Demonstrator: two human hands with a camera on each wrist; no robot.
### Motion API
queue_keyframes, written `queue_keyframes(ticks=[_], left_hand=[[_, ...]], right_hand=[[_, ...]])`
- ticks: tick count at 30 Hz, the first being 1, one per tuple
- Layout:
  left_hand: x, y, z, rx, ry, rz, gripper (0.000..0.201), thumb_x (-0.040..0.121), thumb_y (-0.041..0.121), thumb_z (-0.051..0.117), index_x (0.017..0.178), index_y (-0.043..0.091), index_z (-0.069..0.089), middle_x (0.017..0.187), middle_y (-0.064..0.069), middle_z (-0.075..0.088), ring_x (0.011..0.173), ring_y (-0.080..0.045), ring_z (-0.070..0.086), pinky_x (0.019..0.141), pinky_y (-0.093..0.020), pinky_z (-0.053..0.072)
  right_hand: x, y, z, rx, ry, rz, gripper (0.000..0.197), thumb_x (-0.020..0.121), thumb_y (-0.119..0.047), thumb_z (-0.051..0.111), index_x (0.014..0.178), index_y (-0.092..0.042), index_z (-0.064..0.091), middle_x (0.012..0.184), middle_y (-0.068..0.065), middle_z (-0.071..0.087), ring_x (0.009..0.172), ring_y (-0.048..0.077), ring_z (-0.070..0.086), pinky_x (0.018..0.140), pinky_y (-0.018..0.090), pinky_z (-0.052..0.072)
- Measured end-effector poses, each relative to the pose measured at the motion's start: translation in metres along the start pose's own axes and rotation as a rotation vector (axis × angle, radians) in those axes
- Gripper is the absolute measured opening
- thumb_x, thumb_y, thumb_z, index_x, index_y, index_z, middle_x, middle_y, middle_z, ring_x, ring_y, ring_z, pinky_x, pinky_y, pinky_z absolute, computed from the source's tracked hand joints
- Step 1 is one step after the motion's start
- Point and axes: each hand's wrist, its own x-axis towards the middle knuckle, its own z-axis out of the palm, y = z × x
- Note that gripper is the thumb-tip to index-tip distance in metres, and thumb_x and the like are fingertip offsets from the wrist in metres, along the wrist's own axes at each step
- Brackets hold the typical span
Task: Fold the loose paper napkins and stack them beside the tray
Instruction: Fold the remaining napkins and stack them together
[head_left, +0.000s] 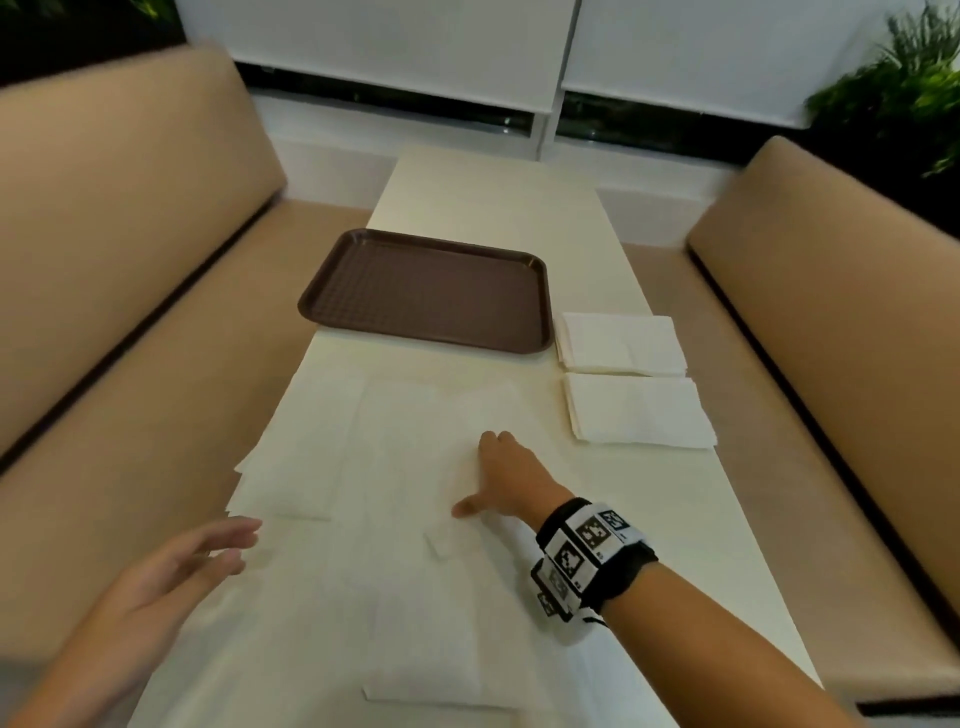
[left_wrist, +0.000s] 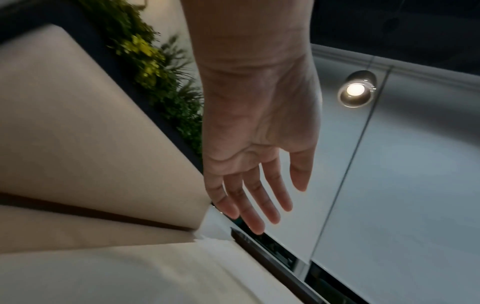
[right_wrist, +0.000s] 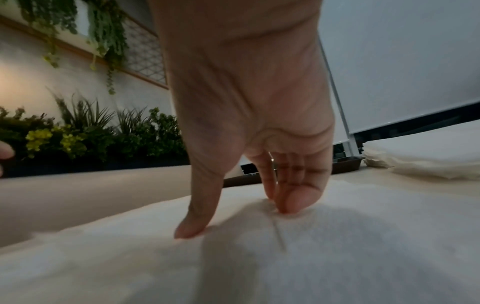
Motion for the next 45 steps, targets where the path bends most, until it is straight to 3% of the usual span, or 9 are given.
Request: queue_keyframes(ticks=[3, 6, 12, 21, 27, 30, 34, 38, 45], left_hand=[[-0.01, -0.02, -0.005, -0.085, 0.045, -0.063, 0.016, 0.088, 0.023, 0.06, 0.096, 0.03, 0.073, 0.098, 0.006, 0.072, 0.091, -0.017, 0.064, 0.079, -0.012, 0.046], [-0.019, -0.032, -0.008, -0.052, 0.057, -0.101, 0.028, 0.092, 0.0, 0.05, 0.099, 0.02, 0.069, 0.096, 0.001, 0.072, 0.09, -0.02, 0.063, 0.07, -0.003, 0.045], [-0.03, -0.03, -0.012, -0.049, 0.098, -0.106, 0.027, 0.092, -0.001, 0.051, 0.102, 0.017, 0.068, 0.092, 0.003, 0.072, 0.091, -0.021, 0.063, 0.068, -0.001, 0.045], [-0.034, -0.01, -0.008, -0.076, 0.096, -0.057, 0.026, 0.091, -0.002, 0.051, 0.103, 0.014, 0.067, 0.094, 0.001, 0.072, 0.078, 0.001, 0.065, 0.071, 0.0, 0.045], [-0.028, 0.014, -0.001, -0.107, 0.076, 0.0, 0.024, 0.092, 0.008, 0.052, 0.102, 0.022, 0.069, 0.101, 0.009, 0.07, 0.087, -0.001, 0.065, 0.074, 0.0, 0.044], [-0.019, 0.026, 0.003, -0.134, 0.024, 0.029, 0.014, 0.087, 0.026, 0.065, 0.098, 0.031, 0.072, 0.102, 0.009, 0.07, 0.089, -0.004, 0.065, 0.077, -0.003, 0.045], [-0.007, 0.046, 0.016, -0.097, -0.09, 0.062, 0.031, 0.068, 0.055, 0.068, 0.096, 0.042, 0.069, 0.104, 0.012, 0.069, 0.094, -0.005, 0.065, 0.079, -0.003, 0.044], [0.004, 0.063, 0.031, -0.077, -0.148, 0.102, 0.015, 0.081, 0.038, 0.064, 0.095, 0.042, 0.068, 0.105, 0.014, 0.069, 0.094, -0.003, 0.064, 0.081, -0.011, 0.045], [0.019, 0.079, 0.047, -0.199, -0.211, 0.153, 0.03, 0.075, 0.053, 0.064, 0.097, 0.034, 0.072, 0.104, 0.002, 0.07, 0.093, -0.015, 0.067, 0.084, -0.029, 0.046]], right_hand=[[0.001, -0.005, 0.0, -0.045, 0.032, -0.017, 0.087, 0.065, -0.05, 0.081, 0.13, -0.011, 0.038, 0.126, 0.009, 0.044, 0.113, 0.027, 0.045, 0.092, 0.037, 0.044], [0.001, -0.011, -0.009, -0.113, 0.089, -0.057, 0.098, 0.061, -0.059, 0.079, 0.139, -0.018, 0.034, 0.136, 0.007, 0.035, 0.124, 0.027, 0.035, 0.101, 0.041, 0.036], [-0.009, -0.04, -0.007, -0.18, -0.02, -0.184, 0.112, 0.056, -0.067, 0.077, 0.144, -0.019, 0.027, 0.14, 0.007, 0.033, 0.127, 0.029, 0.033, 0.104, 0.046, 0.035], [-0.03, -0.051, 0.02, -0.33, -0.06, -0.302, 0.081, 0.068, -0.02, 0.08, 0.132, -0.009, 0.031, 0.126, 0.012, 0.036, 0.112, 0.031, 0.042, 0.077, 0.038, 0.05], [-0.037, -0.026, 0.008, -0.039, 0.12, -0.293, 0.032, 0.082, -0.017, 0.069, 0.111, -0.009, 0.058, 0.12, 0.005, 0.047, 0.092, 0.023, 0.053, 0.077, 0.026, 0.045], [-0.043, -0.014, -0.005, 0.06, 0.127, -0.243, 0.011, 0.088, -0.018, 0.064, 0.095, -0.011, 0.07, 0.094, 0.002, 0.064, 0.079, 0.018, 0.06, 0.07, 0.024, 0.045], [-0.048, -0.003, -0.01, 0.128, 0.106, -0.206, 0.035, 0.087, 0.003, 0.049, 0.056, -0.012, 0.049, 0.054, -0.001, 0.041, 0.049, 0.015, 0.032, 0.049, 0.024, 0.024], [-0.046, -0.001, -0.014, 0.229, 0.182, -0.134, 0.013, 0.081, -0.003, 0.068, 0.089, -0.011, 0.074, 0.076, 0.005, 0.065, 0.066, 0.016, 0.055, 0.057, 0.021, 0.042], [-0.048, 0.017, -0.02, 0.717, 0.204, -0.066, 0.011, 0.074, -0.011, 0.08, 0.074, -0.015, 0.069, 0.072, 0.005, 0.071, 0.064, 0.01, 0.065, 0.059, 0.016, 0.048]])
